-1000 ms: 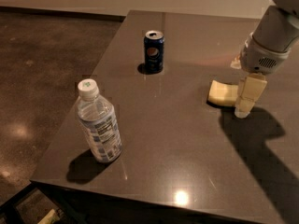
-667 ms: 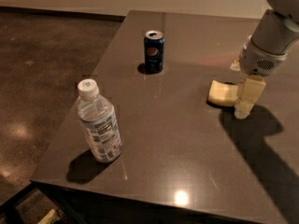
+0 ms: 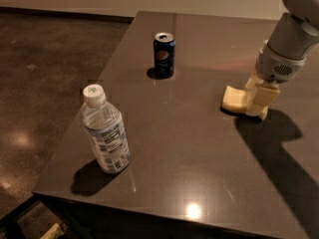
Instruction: Pick sponge
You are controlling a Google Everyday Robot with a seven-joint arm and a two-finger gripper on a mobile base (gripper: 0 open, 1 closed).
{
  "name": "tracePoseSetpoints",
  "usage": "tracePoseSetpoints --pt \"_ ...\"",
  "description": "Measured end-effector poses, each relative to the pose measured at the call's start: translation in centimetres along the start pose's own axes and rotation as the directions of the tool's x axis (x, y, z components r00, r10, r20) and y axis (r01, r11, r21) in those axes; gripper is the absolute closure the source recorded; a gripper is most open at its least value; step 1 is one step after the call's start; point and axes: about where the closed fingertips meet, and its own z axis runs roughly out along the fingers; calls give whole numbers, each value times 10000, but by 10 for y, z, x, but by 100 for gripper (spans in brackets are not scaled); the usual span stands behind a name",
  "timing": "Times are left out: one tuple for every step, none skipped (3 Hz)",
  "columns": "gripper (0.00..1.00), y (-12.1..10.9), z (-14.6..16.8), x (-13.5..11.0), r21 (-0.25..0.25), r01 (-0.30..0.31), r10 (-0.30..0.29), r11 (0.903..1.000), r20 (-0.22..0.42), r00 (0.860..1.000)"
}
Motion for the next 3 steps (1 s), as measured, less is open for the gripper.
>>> tracePoseSetpoints --pt "64 0 -3 2 -40 -110 110 9999 41 9999" --pt "87 2 -18 1 80 -256 254 9996 232 9994" --pt "100 5 -45 -6 164 -366 359 9992 382 9986"
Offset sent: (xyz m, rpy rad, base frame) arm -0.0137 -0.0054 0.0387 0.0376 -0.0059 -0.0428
